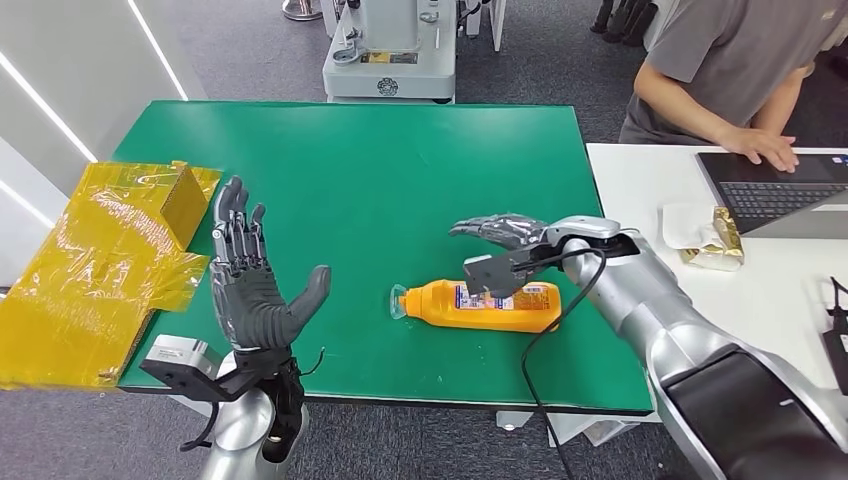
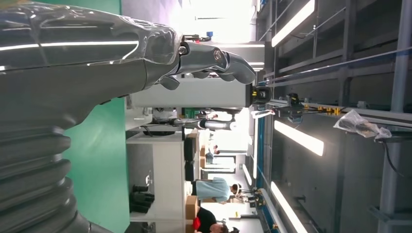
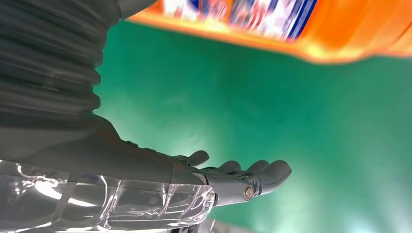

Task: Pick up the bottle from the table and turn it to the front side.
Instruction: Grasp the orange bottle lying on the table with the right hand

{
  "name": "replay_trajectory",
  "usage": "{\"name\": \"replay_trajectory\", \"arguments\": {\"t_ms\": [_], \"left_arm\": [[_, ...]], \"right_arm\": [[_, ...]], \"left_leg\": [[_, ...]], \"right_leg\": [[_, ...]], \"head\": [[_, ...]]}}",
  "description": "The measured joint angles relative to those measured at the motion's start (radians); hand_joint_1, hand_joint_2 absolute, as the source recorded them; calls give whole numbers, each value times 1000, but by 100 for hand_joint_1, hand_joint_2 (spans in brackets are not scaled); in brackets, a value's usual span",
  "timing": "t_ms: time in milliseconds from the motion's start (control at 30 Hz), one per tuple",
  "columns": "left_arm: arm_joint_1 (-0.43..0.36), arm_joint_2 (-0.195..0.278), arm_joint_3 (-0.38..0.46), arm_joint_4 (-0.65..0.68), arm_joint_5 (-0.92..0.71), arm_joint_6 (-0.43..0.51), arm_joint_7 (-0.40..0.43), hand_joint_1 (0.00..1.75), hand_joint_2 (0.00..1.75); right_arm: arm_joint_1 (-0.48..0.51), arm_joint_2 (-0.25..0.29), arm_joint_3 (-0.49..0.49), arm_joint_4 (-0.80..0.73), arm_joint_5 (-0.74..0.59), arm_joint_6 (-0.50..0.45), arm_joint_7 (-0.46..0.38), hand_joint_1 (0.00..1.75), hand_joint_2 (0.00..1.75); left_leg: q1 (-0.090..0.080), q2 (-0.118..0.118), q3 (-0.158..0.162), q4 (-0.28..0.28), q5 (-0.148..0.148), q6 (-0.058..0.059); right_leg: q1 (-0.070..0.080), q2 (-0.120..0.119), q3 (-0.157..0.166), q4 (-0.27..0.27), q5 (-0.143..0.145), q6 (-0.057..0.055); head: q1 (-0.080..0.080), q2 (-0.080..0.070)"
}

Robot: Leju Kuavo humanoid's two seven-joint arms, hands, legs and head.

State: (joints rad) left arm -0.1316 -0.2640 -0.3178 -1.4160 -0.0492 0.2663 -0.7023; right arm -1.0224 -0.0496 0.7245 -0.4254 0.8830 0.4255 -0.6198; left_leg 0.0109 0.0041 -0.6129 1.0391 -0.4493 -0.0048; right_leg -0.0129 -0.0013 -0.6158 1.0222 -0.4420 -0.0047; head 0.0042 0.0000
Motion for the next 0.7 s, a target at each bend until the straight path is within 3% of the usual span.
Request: {"name": "replay_trajectory", "arguments": {"t_ms": [700], "left_arm": [[0, 0, 0, 0, 5, 10, 0, 0, 175]], "right_arm": [[20, 19, 32, 47, -32, 30, -8, 0, 175]], "left_leg": [[0, 0, 0, 0, 0, 0]], "right_leg": [[0, 0, 0, 0, 0, 0]], "head": [[0, 0]]}}
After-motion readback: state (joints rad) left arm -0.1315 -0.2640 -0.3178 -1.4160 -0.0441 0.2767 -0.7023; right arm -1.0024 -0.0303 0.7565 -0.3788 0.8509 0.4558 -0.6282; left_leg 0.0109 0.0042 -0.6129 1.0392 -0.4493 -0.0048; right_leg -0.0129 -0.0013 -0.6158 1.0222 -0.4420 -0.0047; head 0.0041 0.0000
